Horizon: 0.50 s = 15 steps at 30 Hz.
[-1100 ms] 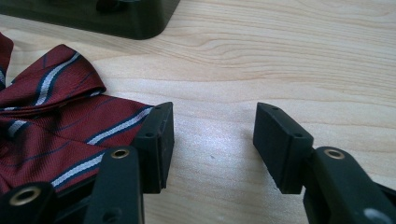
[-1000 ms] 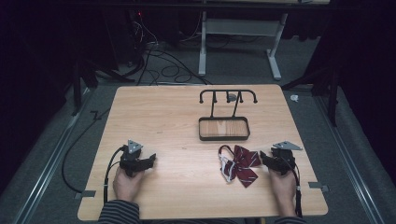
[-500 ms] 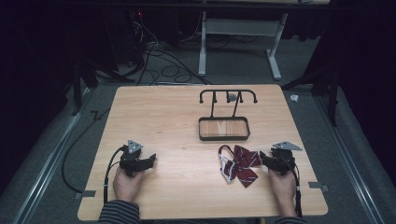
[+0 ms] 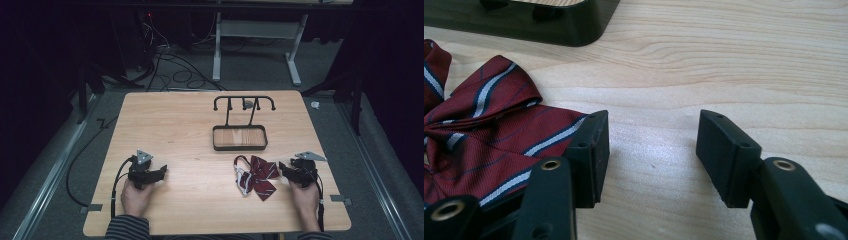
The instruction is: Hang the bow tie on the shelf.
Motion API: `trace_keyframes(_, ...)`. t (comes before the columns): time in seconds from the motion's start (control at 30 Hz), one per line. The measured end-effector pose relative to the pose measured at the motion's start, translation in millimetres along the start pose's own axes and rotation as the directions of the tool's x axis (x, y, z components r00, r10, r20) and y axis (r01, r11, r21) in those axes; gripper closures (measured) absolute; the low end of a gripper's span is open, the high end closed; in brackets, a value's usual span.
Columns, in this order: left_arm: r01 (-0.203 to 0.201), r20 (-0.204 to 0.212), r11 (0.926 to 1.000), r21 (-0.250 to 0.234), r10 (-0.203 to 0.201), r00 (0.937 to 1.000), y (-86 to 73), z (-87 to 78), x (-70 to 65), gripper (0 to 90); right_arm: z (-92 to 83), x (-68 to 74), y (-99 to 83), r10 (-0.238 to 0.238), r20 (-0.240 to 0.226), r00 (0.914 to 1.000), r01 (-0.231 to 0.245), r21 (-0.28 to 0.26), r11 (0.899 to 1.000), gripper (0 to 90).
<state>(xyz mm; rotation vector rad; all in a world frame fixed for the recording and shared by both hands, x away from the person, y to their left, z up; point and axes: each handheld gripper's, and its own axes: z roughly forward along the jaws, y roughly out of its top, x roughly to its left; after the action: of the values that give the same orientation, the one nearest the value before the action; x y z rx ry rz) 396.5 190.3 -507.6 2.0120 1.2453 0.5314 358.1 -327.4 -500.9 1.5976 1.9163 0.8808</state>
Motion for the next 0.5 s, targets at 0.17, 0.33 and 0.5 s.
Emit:
trace_keyframes(0.17,0.0,0.001,1.0,0.0,0.0,1.0,0.0,0.0,0.0,29.1,-3.5,2.0,-2.3,-0.015,0.002,0.9999,0.015,-0.011,1.0,50.1)
trace_keyframes(0.33,0.0,0.001,1.0,0.0,0.0,1.0,0.0,0.0,0.0,29.0,-14.3,7.0,1.5,-0.026,-0.02,0.9995,0.025,-0.047,0.999,51.0)
trace_keyframes(0.5,0.0,0.0,1.0,0.0,0.0,1.0,0.0,0.0,0.0,29.0,-20.0,11.9,8.1,-0.022,-0.06,0.998,0.019,-0.05,0.999,52.3)
